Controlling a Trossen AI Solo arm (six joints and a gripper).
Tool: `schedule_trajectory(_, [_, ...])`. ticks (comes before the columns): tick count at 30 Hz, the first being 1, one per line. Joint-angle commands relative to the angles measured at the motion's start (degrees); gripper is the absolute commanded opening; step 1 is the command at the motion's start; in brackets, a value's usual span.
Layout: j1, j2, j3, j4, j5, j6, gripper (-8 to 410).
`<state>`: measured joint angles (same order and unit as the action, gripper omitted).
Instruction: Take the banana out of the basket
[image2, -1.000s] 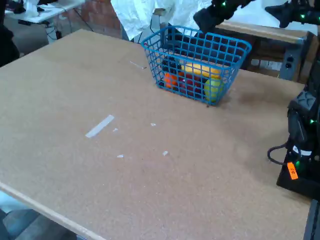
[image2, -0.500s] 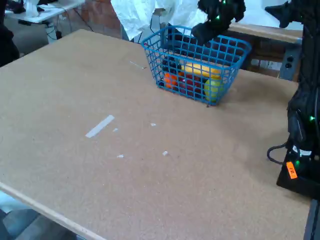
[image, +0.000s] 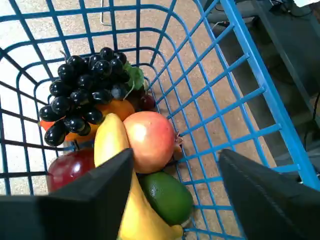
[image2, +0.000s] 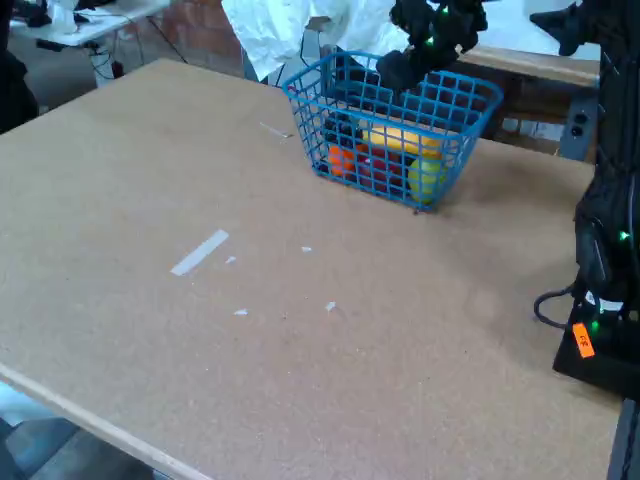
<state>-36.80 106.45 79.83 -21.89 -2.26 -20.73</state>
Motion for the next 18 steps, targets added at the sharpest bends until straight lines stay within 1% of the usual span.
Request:
schedule_trajectory(1, [0.0, 1.01, 0.04, -0.85, -0.26, -0.48, 277])
schedule_trajectory(9, [0.13, 5.77, 0.02, -0.61, -1.03, -0.92, 277])
schedule_trajectory(13, [0.15, 7.69, 0.0, -0.37, -1.9, -4.39, 277])
schedule_trajectory(18, [0.15, 8.52, -0.02, -0.72, -2.47, -5.22, 277])
